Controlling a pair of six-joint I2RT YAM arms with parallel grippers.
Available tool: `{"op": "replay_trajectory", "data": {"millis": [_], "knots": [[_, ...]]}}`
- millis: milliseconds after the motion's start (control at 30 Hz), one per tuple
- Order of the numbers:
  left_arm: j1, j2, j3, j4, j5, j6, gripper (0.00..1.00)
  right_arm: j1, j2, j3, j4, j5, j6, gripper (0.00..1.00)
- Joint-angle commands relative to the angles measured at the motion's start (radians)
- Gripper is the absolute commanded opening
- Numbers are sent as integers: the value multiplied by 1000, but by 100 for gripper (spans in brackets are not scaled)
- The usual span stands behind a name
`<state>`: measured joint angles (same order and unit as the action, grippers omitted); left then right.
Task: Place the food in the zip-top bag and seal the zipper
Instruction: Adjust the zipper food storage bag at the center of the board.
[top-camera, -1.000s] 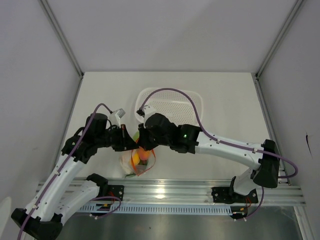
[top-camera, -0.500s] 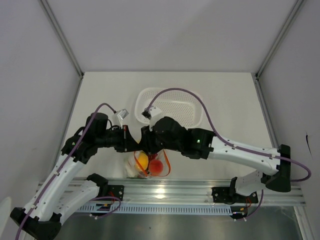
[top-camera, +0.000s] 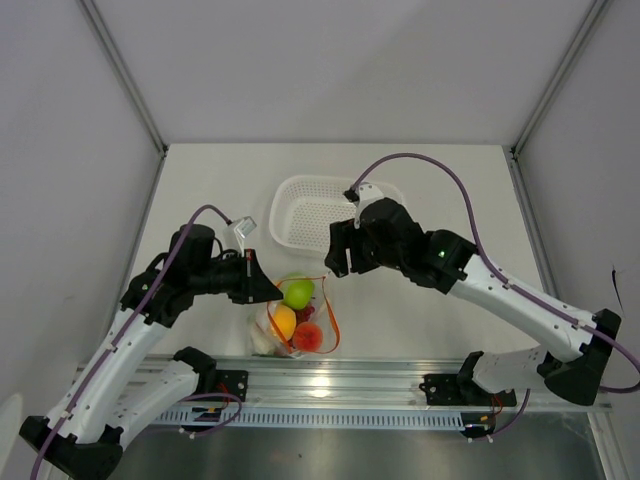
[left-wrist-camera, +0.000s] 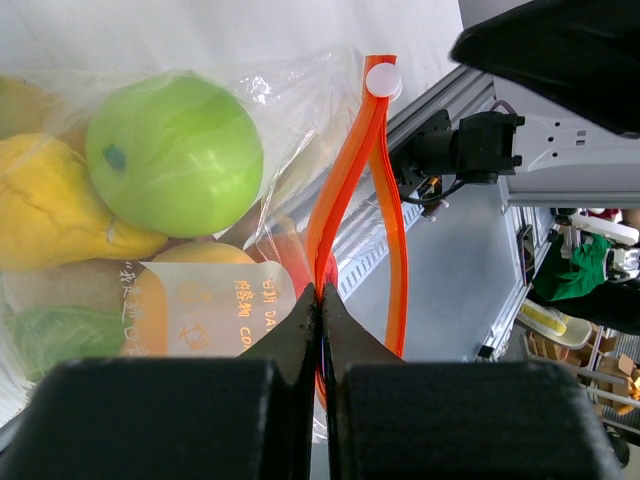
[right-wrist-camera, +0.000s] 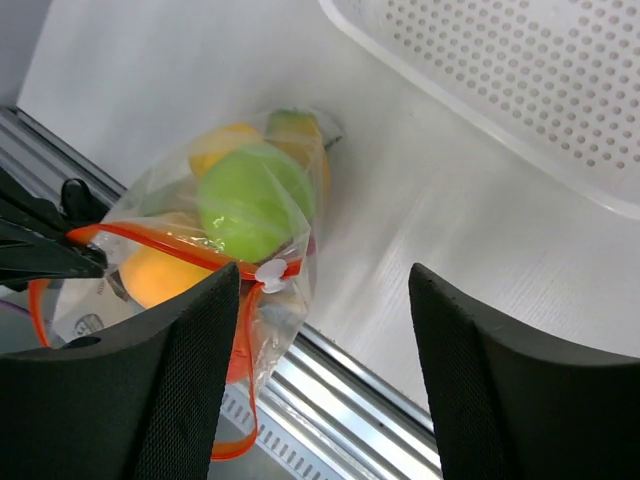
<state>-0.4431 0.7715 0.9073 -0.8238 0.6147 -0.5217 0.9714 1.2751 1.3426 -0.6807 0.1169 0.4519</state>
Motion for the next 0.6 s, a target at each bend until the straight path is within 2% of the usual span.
{"op": "replay_trajectory", "data": {"millis": [0,100,167,233,300,567], "knots": [[-6,-6,33,17,17,19,1,-7,29,9,-19,-11,-1,71],[-6,-9,35,15,11,19,1,-45,61,27,-54,-25,66,73],[-6,-11,36,12,14,19,1,-85,82,29,-74,-55,152,70],[-6,-11,35,12,14,19,1,-129,82,3,-39,-181,255,69],[-6,-9,33,14,16,17,1,-134,76,-22,30,-250,335,69],[-8,-17,24,22,22,14,1,-111,104,-48,131,-305,468,67]]}}
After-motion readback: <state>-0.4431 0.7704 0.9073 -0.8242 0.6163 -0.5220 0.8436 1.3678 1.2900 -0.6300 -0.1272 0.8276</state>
